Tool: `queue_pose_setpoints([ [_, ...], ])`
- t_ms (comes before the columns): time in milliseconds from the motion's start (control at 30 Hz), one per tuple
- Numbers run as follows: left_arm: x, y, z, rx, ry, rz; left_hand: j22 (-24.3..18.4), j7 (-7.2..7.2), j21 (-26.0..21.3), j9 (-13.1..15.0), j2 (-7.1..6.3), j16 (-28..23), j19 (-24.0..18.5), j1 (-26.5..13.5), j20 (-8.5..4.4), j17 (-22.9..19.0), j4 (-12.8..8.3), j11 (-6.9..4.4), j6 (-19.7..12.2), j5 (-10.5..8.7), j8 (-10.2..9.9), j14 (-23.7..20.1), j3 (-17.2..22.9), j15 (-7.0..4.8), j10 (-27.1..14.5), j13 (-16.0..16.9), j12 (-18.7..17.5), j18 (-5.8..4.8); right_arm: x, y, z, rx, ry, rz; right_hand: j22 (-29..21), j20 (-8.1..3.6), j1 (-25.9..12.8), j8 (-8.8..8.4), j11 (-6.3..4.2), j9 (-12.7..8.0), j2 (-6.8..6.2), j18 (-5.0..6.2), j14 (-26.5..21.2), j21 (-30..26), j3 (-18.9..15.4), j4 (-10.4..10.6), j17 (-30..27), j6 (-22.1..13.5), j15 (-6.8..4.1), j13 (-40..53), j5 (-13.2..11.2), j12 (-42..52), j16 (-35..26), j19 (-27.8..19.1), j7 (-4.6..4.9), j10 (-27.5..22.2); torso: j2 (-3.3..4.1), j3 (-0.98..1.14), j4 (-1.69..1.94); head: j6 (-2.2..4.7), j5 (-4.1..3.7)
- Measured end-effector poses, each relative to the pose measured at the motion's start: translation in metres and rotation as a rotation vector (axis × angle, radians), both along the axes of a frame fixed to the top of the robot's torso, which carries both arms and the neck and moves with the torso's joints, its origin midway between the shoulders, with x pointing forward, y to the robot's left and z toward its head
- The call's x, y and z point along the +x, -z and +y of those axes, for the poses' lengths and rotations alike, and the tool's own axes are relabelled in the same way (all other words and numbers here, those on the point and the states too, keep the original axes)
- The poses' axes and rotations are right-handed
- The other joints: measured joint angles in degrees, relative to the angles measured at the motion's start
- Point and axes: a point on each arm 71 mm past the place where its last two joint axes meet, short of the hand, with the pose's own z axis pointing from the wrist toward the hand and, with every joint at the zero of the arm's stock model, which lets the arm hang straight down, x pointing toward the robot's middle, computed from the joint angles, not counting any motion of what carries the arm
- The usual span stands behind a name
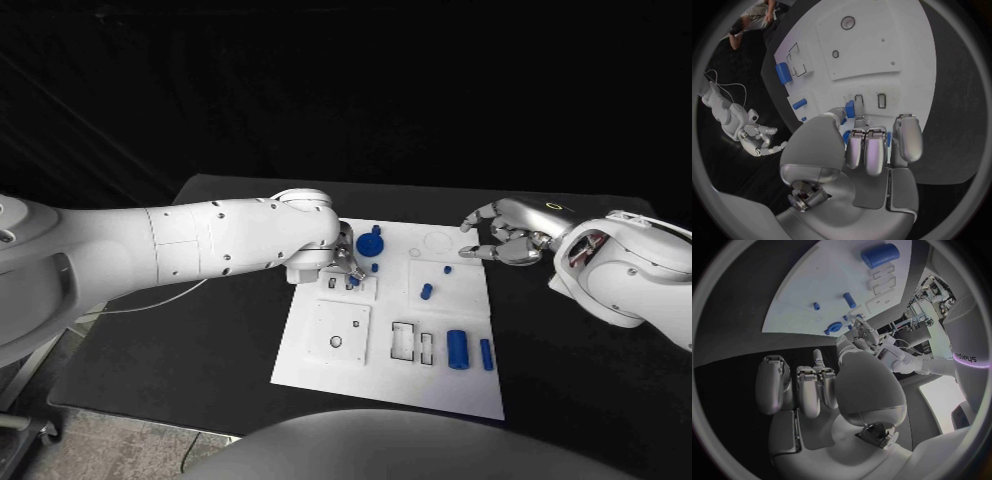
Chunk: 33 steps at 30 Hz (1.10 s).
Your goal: Assemble the parts on the task board
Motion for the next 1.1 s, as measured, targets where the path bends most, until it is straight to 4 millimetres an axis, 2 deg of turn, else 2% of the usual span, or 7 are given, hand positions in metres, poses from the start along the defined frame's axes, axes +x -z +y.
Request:
queue_pose_setpoints([
  [500,-0.0029,0.0015,0.0057,-0.003,-0.006,0.003,-0.01,-0.01,-0.21,0.66,-0.68,0.00,0.03,-0.68,-0.03,-0.01,-0.27,0.01,0.01,-0.10,-0.42,0.01,1.50,0.01,0.00,-0.01,0.00,-0.01,0.0000,0.0014,-0.0008,-0.002,0.003,0.008,-0.01,0.00,0.00,0.00,0.00,0.01,0.00,0.00,0.00,-0.27,0.00,0.00,-0.01,0.00,0.00,-0.01,0.00,0.00,0.00,0.00,0.00,0.00,0.03,0.01,-0.10,0.00,0.36],
  [1100,-0.0042,0.0021,0.0100,0.004,-0.005,-0.008,-0.02,-0.21,-0.21,0.62,-1.35,0.00,0.02,-1.36,-0.02,-0.01,-0.53,0.01,0.40,-0.51,-0.66,0.01,2.22,0.02,0.00,-0.01,0.00,0.00,-0.0007,0.0034,-0.0020,-0.004,0.005,0.016,-0.02,0.00,0.00,0.00,0.00,-0.05,0.00,0.00,0.00,-0.27,0.00,0.00,-0.02,0.00,0.00,-0.01,0.00,0.00,0.00,0.00,0.00,0.00,0.04,0.00,-0.11,0.00,0.27],
])
